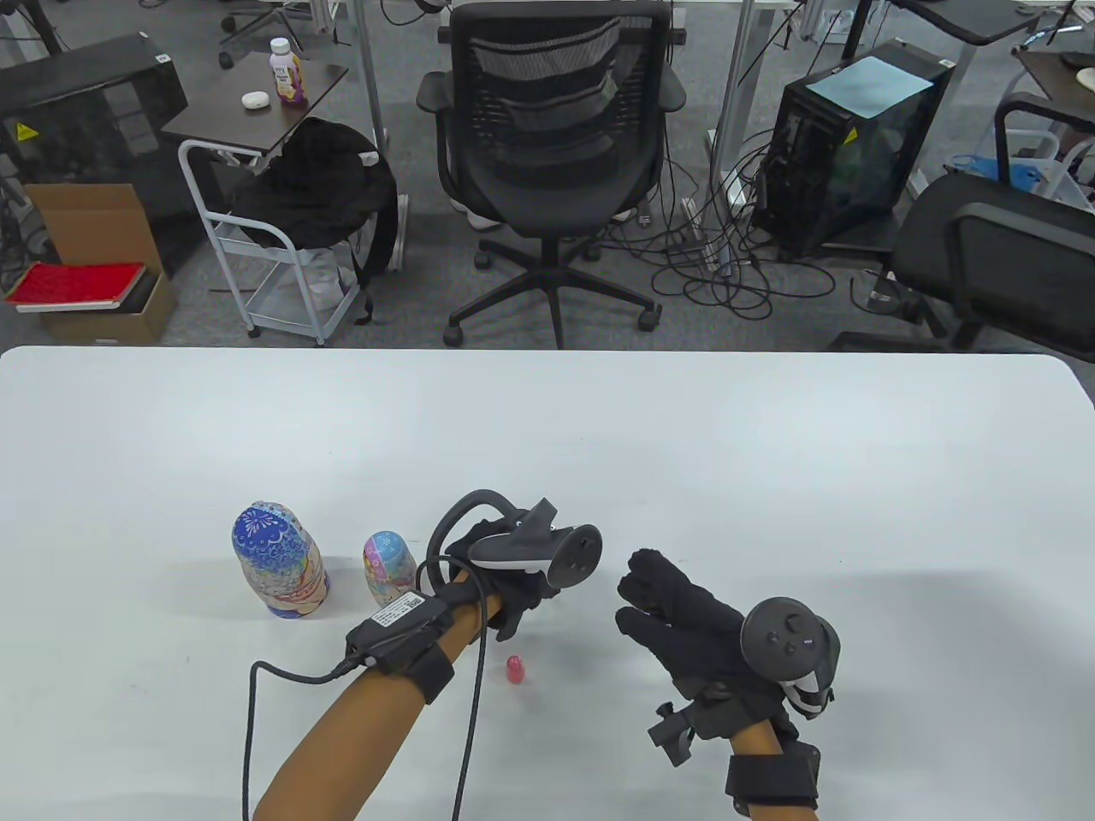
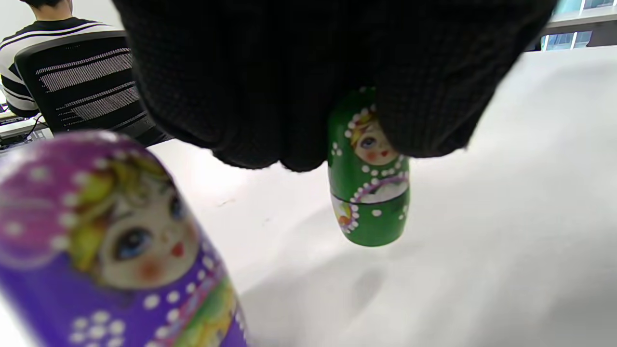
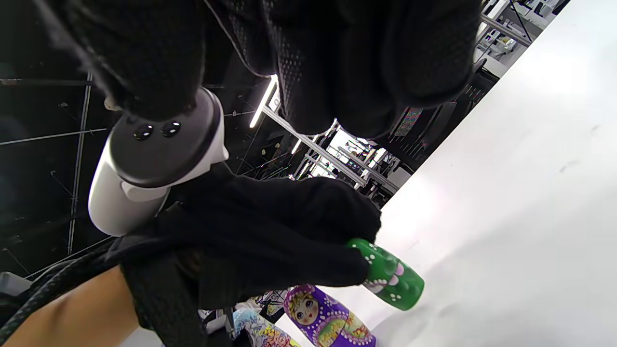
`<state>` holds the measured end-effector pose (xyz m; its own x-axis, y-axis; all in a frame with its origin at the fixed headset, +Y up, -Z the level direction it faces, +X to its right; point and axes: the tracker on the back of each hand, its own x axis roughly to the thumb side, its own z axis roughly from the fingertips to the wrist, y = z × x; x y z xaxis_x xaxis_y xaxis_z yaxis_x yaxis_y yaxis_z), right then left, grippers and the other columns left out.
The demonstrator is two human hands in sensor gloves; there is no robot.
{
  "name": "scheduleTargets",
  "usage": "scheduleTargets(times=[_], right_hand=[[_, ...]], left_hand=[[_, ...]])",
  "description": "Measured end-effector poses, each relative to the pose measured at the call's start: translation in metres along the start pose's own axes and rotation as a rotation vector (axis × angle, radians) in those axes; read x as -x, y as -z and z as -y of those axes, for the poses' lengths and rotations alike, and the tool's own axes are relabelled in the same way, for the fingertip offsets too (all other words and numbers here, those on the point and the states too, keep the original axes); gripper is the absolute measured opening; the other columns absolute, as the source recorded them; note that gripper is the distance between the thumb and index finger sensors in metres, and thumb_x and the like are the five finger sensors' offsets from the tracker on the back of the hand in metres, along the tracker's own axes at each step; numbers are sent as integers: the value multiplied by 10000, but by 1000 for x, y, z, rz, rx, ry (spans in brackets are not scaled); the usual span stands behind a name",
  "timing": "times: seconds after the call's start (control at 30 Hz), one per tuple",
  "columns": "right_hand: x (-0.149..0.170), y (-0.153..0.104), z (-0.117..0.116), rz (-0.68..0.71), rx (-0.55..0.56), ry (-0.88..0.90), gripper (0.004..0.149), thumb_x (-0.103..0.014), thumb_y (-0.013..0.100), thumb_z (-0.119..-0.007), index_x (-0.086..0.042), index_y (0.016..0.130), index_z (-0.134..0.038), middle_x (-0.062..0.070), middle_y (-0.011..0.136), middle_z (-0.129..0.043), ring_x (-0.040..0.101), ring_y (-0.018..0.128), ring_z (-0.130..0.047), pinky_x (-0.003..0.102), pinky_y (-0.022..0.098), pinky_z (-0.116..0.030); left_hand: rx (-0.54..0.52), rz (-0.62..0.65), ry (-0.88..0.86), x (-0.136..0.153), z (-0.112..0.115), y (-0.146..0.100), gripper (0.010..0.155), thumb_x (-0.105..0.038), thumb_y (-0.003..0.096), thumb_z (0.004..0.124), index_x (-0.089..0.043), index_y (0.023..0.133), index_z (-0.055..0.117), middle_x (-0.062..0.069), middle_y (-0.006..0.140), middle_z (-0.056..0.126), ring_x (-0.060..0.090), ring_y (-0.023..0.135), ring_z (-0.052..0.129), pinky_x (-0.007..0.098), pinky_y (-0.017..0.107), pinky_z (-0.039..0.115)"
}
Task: Separate nested Russian dolls into individual dolls
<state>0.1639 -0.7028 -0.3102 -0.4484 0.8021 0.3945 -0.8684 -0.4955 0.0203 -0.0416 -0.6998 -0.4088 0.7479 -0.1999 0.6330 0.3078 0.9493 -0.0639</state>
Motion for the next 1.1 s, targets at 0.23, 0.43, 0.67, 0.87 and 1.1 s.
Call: scheduleTargets(times=[0.23, 0.43, 0.67, 0.87, 1.1], right_hand=[[1, 0, 3, -8, 25, 16, 727, -448, 444, -872, -57, 1021, -665, 234, 863, -920, 429, 733, -928, 511, 532, -807], [1, 0, 2, -11, 24, 23, 733, -454, 445, -870, -44, 1018, -666, 233, 863, -919, 424, 737, -927, 506, 534, -808], [1, 0, 3, -15, 24, 26, 737, -458, 443, -874, -28, 1008, -677, 235, 857, -926, 424, 734, -930, 505, 531, -811], [1, 0, 1, -23, 12, 25, 729, -461, 444, -873, -29, 1001, -686, 239, 860, -923, 427, 738, -928, 507, 534, -809], [2, 0, -1, -30, 0, 19, 725, -464, 444, -872, -31, 997, -694, 242, 862, -921, 430, 737, -928, 507, 533, -810]], left_hand=[[21, -14, 54, -2, 10, 8, 548, -464, 498, 859, -233, 978, 732, 40, 913, 930, 274, 793, 985, 395, 576, 879], [49, -22, 79, -3, 10, 9, 550, -472, 507, 846, -229, 986, 725, 45, 924, 921, 288, 807, 973, 411, 584, 869], [-13, -24, 84, -3, -1, 2, 620, -522, 503, 822, -216, 1028, 696, 72, 958, 893, 316, 825, 952, 425, 591, 856], [-128, -8, 75, 1, -33, -26, 632, -530, 501, 820, -209, 1030, 695, 80, 961, 887, 323, 829, 945, 427, 592, 853], [-147, 70, -53, -7, -22, -74, 619, -541, 493, 824, -205, 1006, 734, 79, 928, 916, 320, 795, 968, 422, 569, 863]])
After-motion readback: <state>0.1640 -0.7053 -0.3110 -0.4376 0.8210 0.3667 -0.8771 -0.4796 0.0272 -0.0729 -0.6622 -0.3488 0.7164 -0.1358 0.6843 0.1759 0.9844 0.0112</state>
